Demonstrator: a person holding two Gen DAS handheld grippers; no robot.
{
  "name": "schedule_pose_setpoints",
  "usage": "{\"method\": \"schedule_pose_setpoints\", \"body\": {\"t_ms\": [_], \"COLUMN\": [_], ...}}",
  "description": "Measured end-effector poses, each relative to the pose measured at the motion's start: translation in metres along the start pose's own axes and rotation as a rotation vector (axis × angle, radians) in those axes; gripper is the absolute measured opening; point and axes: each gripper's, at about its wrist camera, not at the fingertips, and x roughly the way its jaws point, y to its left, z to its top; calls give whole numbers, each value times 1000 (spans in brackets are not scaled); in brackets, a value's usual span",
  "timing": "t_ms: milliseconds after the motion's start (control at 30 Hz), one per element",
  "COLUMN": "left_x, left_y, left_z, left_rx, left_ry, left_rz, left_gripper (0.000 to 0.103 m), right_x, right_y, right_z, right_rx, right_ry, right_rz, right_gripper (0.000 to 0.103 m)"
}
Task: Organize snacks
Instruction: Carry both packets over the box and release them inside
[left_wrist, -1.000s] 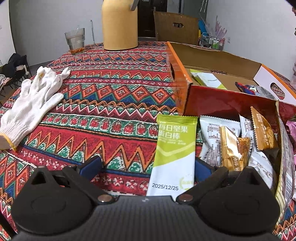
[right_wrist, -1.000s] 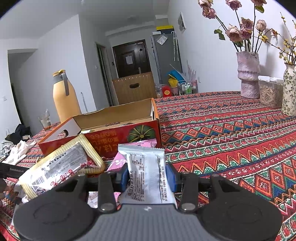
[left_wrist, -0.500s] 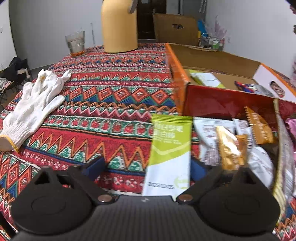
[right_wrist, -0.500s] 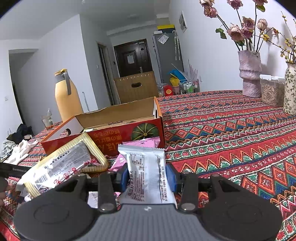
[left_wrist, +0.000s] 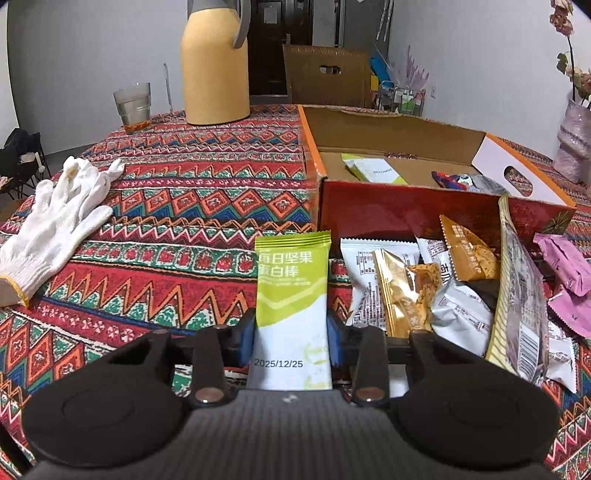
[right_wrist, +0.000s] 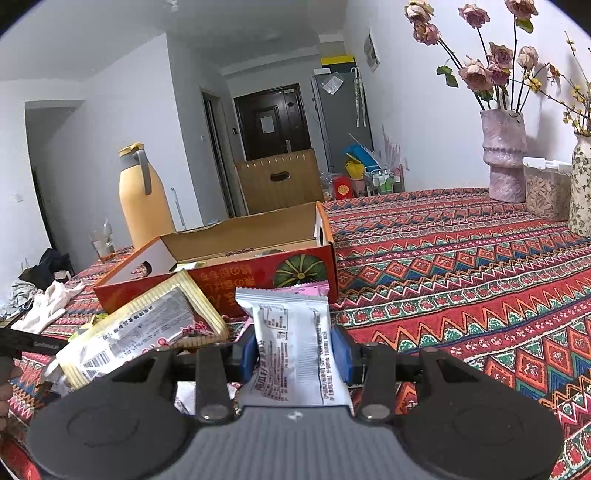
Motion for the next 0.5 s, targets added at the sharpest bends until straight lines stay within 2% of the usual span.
{"method": "schedule_pose_setpoints", "body": {"t_ms": [233,500], "left_x": [-21,-43], "left_y": [7,-1], "left_z": [9,36], "left_rx": [-15,-10], "left_ry": [-56,-145], "left_rz": [3,-16], "left_gripper": [38,38], "right_x": [-1,6], "right_y": [6,20], "right_z": [7,31], "right_rx": [-11,-37], "right_ry": [-24,-76], "right_rz": [17,49], "right_gripper": [41,41]}}
